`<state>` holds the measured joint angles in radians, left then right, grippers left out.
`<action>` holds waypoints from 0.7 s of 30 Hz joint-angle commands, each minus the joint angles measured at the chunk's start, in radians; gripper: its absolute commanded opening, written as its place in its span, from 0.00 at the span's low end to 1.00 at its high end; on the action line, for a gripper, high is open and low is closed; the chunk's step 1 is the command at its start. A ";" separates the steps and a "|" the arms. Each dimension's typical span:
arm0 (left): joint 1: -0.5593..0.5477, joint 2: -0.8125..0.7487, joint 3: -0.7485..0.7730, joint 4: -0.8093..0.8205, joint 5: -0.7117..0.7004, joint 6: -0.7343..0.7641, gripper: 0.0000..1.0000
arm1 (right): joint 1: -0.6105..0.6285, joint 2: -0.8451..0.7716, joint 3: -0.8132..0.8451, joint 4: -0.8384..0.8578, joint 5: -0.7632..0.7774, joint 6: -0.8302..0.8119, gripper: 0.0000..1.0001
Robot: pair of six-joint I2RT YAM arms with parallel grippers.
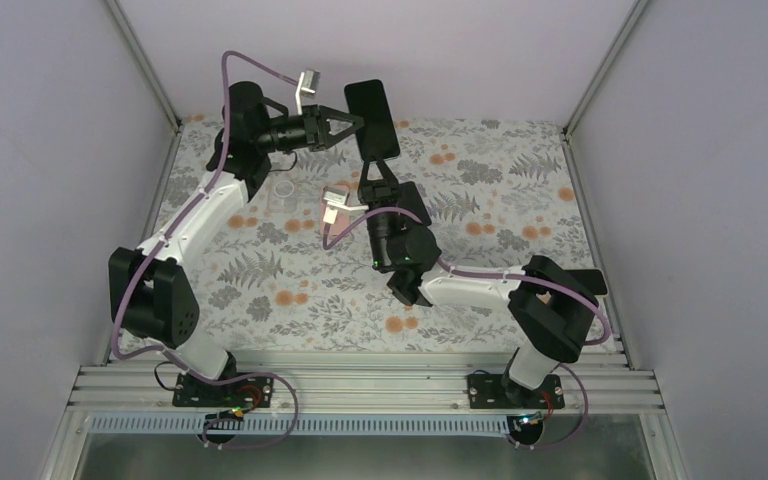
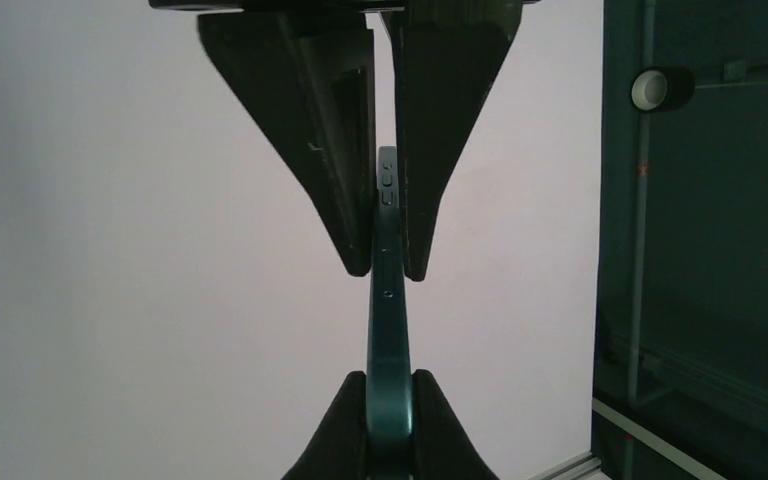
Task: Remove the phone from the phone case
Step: Place the phone at the center of the board.
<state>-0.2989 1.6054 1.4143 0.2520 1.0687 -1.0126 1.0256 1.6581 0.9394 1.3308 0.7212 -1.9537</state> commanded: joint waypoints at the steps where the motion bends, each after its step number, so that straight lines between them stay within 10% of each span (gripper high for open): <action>1: -0.002 -0.032 -0.003 0.014 0.006 0.002 0.10 | 0.013 -0.003 0.031 0.146 -0.023 -0.008 0.04; 6: 0.002 -0.033 0.000 0.008 0.002 -0.001 0.02 | 0.013 -0.003 0.023 0.143 -0.023 -0.005 0.05; 21: 0.148 -0.049 0.018 -0.112 0.021 0.118 0.02 | 0.025 -0.068 -0.044 0.105 -0.034 0.057 0.88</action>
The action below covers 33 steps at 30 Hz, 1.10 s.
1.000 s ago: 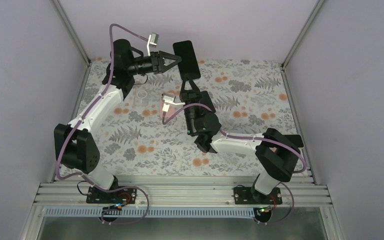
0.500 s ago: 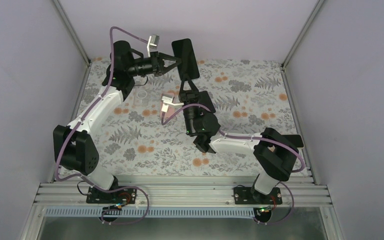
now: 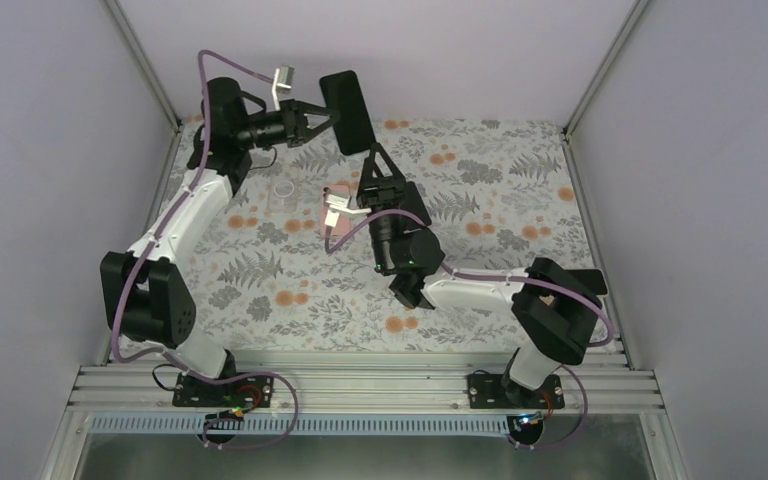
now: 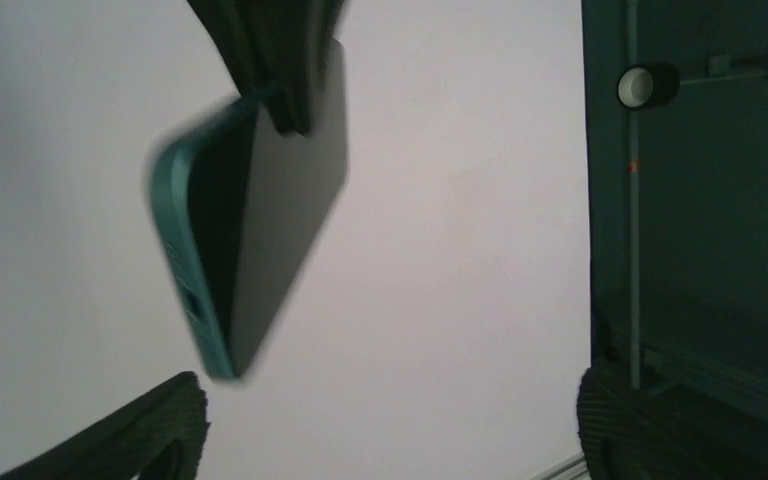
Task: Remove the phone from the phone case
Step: Place the phone at the center of the board.
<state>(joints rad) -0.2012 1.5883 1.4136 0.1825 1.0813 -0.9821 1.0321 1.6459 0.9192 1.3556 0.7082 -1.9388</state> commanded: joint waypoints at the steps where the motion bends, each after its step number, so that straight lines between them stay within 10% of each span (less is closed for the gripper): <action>1: 0.062 -0.032 0.023 -0.076 0.012 0.121 0.02 | 0.019 -0.064 -0.032 0.072 -0.021 0.052 0.95; 24: 0.373 -0.051 -0.133 -1.000 -0.031 1.248 0.02 | 0.010 -0.206 -0.090 -0.261 0.038 0.340 0.99; 33: 0.477 0.045 -0.321 -1.108 -0.013 1.378 0.02 | 0.008 -0.192 -0.080 -0.257 0.043 0.329 0.99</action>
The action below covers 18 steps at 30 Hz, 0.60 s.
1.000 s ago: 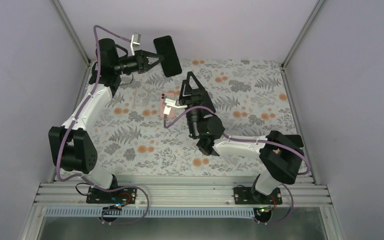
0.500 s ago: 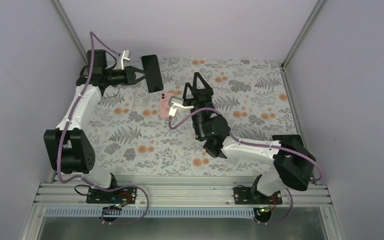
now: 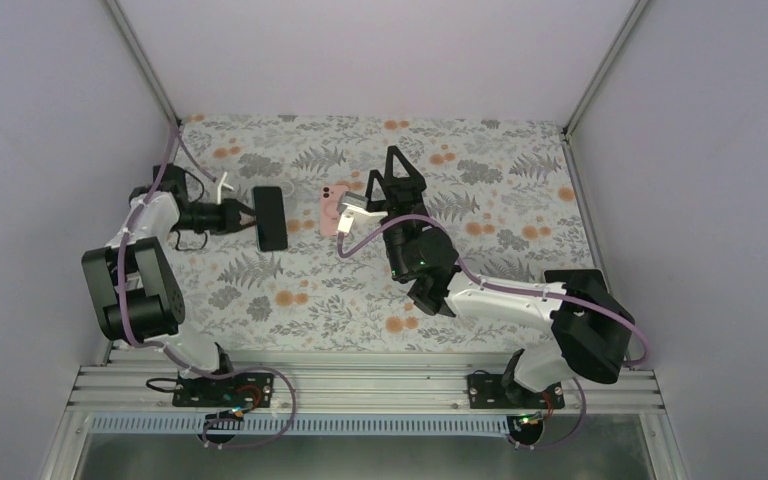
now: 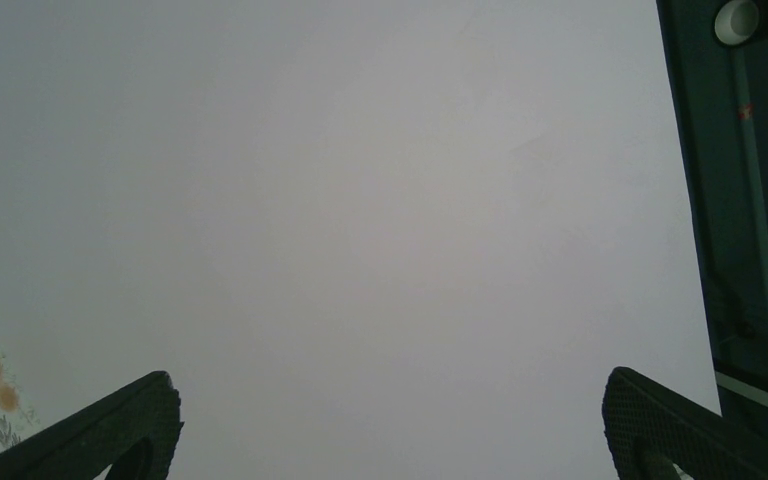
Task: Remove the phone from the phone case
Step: Place the phone at the center of the board.
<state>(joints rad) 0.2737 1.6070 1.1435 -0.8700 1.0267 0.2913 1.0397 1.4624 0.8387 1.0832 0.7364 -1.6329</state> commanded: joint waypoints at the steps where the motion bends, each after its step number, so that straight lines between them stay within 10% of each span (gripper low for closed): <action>1: 0.004 0.030 -0.064 -0.041 0.039 0.091 0.02 | 0.001 -0.007 0.002 0.016 0.015 0.022 0.99; 18: 0.007 0.307 -0.063 -0.043 0.021 0.068 0.02 | -0.013 -0.013 0.009 -0.033 0.026 0.050 0.99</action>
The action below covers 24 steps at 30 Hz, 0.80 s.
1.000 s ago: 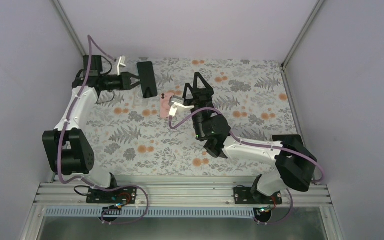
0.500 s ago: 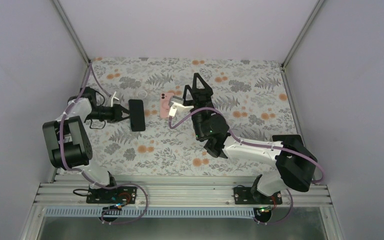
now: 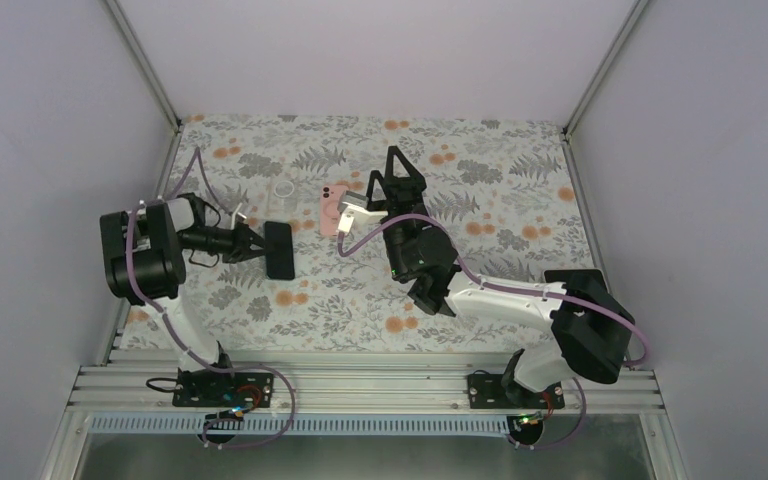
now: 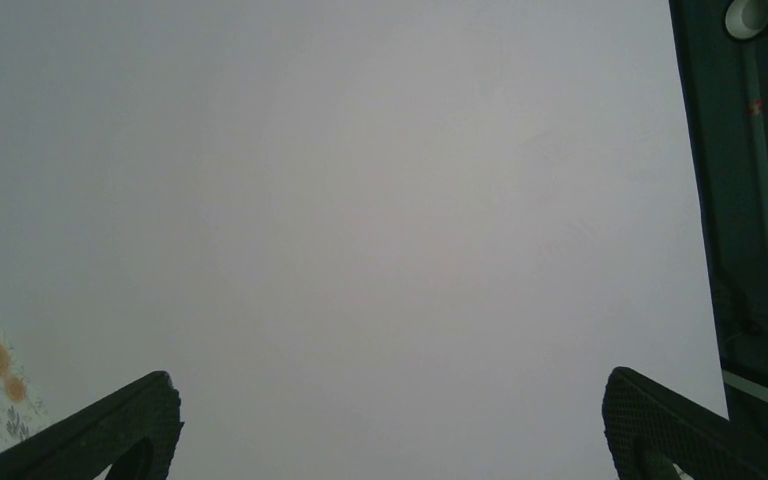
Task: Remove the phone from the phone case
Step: Place the phone at the center of the board.
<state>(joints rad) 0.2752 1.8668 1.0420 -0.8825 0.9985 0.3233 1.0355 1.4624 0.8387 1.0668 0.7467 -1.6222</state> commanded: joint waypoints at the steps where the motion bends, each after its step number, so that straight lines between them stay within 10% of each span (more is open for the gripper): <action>1: 0.004 0.065 0.049 -0.043 0.053 0.046 0.02 | -0.010 -0.012 0.012 -0.023 0.018 0.047 0.99; 24: 0.027 0.271 0.215 -0.067 -0.081 0.076 0.18 | -0.010 0.021 0.053 -0.083 0.034 0.079 0.99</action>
<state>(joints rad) 0.2970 2.1155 1.2198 -0.9756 0.9581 0.3763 1.0317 1.4704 0.8627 0.9897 0.7662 -1.5700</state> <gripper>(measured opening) 0.175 0.993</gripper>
